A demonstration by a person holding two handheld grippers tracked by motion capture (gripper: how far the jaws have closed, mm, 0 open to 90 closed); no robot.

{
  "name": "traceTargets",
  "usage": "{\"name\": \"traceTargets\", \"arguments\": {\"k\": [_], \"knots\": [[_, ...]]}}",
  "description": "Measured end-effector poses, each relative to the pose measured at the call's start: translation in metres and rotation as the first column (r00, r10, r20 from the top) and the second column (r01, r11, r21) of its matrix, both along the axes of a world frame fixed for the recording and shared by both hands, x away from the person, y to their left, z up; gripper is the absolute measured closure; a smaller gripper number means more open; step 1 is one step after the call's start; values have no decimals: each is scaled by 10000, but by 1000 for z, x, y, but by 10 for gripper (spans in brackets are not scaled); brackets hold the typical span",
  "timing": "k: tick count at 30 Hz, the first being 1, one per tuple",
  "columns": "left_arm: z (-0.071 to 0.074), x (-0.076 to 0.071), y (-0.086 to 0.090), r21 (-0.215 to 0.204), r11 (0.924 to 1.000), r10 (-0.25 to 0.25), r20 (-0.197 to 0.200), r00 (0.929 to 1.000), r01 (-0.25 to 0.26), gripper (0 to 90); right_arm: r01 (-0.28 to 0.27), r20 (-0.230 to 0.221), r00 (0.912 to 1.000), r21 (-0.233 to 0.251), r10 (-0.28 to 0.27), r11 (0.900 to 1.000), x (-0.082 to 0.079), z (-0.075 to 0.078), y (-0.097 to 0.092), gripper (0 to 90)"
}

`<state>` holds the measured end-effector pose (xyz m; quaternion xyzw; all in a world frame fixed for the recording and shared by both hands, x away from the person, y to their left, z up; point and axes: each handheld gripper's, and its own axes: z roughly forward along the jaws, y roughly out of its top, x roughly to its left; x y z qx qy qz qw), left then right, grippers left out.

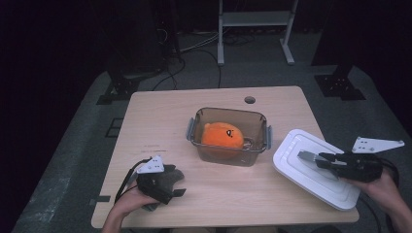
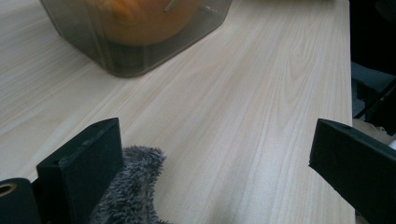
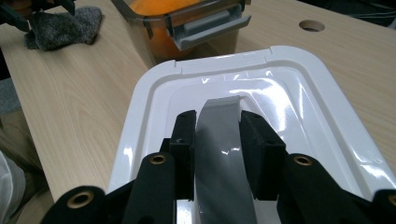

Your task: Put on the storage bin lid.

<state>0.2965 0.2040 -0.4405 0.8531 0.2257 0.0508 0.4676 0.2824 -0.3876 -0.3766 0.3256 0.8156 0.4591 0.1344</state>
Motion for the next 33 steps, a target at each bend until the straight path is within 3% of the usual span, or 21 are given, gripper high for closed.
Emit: {"name": "traceTargets", "arguments": {"k": [20,26,33], "knots": [[-1,0,-1,-28,10000,-8,-33,10000,8,20,-238,340,9991,64,235,9997,-3,36,0,664],[-1,0,-1,-34,10000,-6,-34,10000,5,20,-602,465,9971,21,600,9982,4,52,11,664],[-1,0,0,-20,10000,33,-13,10000,-33,20,-1035,433,9936,-176,1041,9945,13,59,27,664]]}}
